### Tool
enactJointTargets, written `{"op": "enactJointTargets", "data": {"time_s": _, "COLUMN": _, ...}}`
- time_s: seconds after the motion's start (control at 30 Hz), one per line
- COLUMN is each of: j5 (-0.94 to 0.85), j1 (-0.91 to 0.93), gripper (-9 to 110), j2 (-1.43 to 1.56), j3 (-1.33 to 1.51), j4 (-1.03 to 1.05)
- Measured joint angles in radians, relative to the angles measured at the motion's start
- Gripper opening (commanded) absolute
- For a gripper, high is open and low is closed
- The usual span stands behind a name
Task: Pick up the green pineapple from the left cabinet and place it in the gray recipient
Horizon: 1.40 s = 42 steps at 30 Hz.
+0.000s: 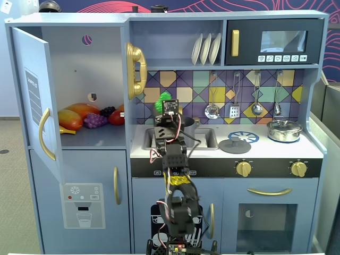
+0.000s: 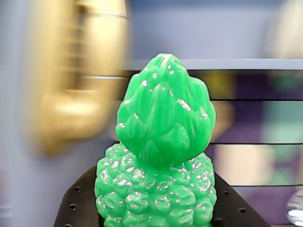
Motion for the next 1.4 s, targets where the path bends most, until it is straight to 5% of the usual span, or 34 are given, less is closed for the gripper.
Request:
{"op": "enactJointTargets", "data": {"time_s": 0.53, "j5": -0.037, "j1": 0.156, "gripper": 1, "j2": -0.704, "j3": -0.365, "j4": 0.021}}
{"op": "enactJointTargets", "data": {"time_s": 0.73, "j5": -0.018, "j1": 0.169, "gripper": 38, "j2": -0.825, "j3": -0.456, "j4": 0.02}}
{"op": "enactJointTargets", "data": {"time_s": 0.9, "j5": 0.003, "j1": 0.164, "gripper": 24, "j2": -0.813, "j3": -0.491, "j4": 0.034}}
{"op": "enactJointTargets", "data": {"time_s": 1.07, "j5": 0.006, "j1": 0.164, "gripper": 0, "j2": -0.588, "j3": -0.482, "j4": 0.327}}
{"op": "enactJointTargets", "data": {"time_s": 1.23, "j5": -0.015, "j1": 0.16, "gripper": 0, "j2": -0.219, "j3": -0.325, "j4": 0.773}}
{"op": "enactJointTargets", "data": {"time_s": 1.4, "j5": -0.031, "j1": 0.167, "gripper": 0, "j2": 0.055, "j3": -0.069, "j4": 1.009}}
